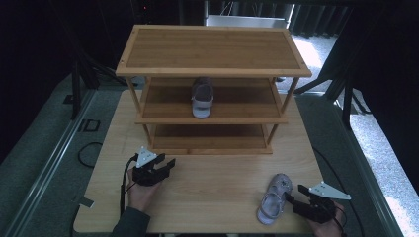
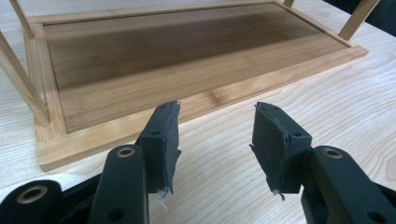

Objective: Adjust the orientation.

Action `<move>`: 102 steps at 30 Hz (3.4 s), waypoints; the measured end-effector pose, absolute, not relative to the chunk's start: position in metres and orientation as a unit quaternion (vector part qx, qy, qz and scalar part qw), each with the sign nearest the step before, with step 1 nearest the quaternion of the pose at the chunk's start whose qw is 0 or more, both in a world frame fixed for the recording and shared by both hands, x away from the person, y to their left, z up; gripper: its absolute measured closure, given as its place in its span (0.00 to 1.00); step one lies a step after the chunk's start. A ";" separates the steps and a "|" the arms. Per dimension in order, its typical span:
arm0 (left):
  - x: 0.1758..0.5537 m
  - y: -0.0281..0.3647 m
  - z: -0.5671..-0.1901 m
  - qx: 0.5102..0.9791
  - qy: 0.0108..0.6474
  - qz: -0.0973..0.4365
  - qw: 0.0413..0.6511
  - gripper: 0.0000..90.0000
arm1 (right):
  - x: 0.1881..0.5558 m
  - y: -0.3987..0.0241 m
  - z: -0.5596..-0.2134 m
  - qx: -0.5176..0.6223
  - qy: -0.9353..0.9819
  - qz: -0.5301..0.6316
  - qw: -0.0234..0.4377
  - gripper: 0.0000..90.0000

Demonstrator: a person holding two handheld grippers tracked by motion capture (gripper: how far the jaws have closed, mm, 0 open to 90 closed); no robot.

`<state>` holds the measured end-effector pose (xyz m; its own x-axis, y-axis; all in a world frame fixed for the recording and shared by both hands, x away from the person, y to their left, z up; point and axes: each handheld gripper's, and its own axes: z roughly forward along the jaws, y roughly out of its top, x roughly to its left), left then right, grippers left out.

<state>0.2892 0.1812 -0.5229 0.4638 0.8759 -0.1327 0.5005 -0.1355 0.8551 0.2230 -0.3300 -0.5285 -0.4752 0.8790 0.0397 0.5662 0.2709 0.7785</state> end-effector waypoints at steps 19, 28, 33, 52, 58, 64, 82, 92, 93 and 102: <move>0.290 0.185 -0.527 0.725 0.480 0.203 0.450 0.58 | 0.244 -0.318 -0.537 0.453 0.785 0.371 0.204 0.60; 0.291 0.184 -0.530 0.726 0.481 0.202 0.448 0.58 | 0.259 -0.316 -0.536 0.451 0.781 0.389 0.189 0.64; 0.291 0.184 -0.531 0.727 0.481 0.201 0.446 0.58 | 0.263 -0.315 -0.537 0.449 0.782 0.390 0.184 0.65; 0.294 0.181 -0.534 0.734 0.479 0.203 0.437 0.58 | 0.294 -0.299 -0.536 0.425 0.792 0.397 0.183 0.65; 0.295 0.180 -0.536 0.736 0.479 0.205 0.433 0.58 | 0.299 -0.297 -0.537 0.427 0.793 0.398 0.178 0.65; 0.295 0.180 -0.538 0.738 0.479 0.206 0.429 0.58 | 0.294 -0.299 -0.536 0.449 0.789 0.382 0.173 0.65; 0.294 0.182 -0.537 0.735 0.481 0.209 0.430 0.58 | 0.252 -0.302 -0.509 0.479 0.744 0.427 0.185 0.62; 0.294 0.182 -0.537 0.735 0.480 0.210 0.431 0.58 | 0.240 -0.295 -0.508 0.460 0.762 0.423 0.171 0.62; 0.294 0.182 -0.537 0.735 0.480 0.210 0.431 0.58 | 0.240 -0.293 -0.510 0.459 0.765 0.419 0.168 0.62; 0.294 0.183 -0.537 0.735 0.481 0.208 0.430 0.58 | 0.246 -0.288 -0.521 0.459 0.781 0.391 0.164 0.84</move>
<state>0.2942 0.1826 -0.5373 0.4505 0.8863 -0.1073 0.5278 -0.1675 0.8327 0.2462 -0.2884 -0.5206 -0.5247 0.8450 0.1031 0.5888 0.2728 0.7609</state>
